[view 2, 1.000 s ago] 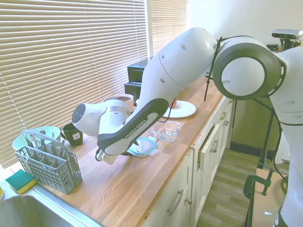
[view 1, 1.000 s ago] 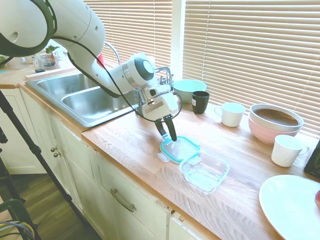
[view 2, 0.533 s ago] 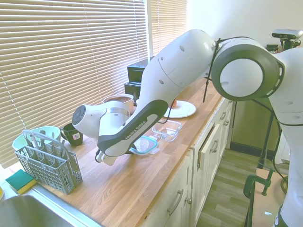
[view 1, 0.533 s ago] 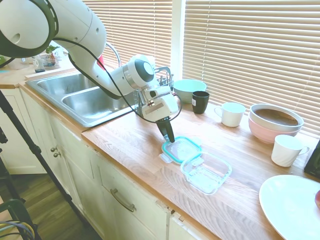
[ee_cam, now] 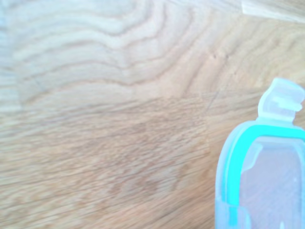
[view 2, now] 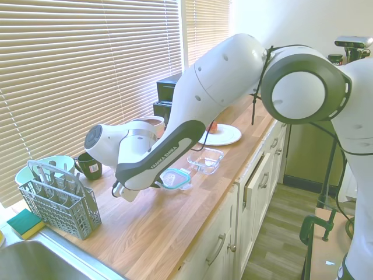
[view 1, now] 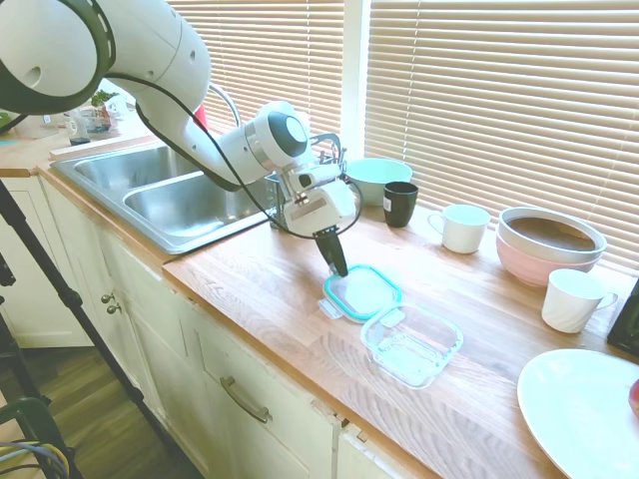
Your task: Cover the lid of the food container
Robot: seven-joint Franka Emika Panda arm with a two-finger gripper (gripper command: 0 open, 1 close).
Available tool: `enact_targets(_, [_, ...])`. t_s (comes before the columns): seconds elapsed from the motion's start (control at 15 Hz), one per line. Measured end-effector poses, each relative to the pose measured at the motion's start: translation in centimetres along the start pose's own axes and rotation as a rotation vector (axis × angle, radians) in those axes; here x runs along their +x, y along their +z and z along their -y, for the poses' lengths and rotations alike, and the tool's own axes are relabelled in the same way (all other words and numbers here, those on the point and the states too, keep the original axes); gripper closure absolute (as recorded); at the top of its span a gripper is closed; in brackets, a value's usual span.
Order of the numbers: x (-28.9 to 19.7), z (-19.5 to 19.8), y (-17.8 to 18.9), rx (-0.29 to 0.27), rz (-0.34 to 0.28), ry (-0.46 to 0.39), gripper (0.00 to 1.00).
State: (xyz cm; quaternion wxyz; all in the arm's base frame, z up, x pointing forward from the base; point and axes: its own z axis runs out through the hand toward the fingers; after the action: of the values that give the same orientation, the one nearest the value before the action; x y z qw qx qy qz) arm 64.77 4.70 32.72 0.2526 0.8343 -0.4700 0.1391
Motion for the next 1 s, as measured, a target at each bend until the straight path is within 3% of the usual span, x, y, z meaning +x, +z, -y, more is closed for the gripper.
enact_targets(0.33, [1.7, -2.2, -5.7, 0.122, 0.069, 0.017, 1.00])
enact_targets(0.6, [3.9, -4.5, -7.2, 0.190, 0.130, 0.015, 1.00])
enact_targets(1.0, [6.8, -7.4, -9.6, 0.266, 0.170, 0.015, 1.00])
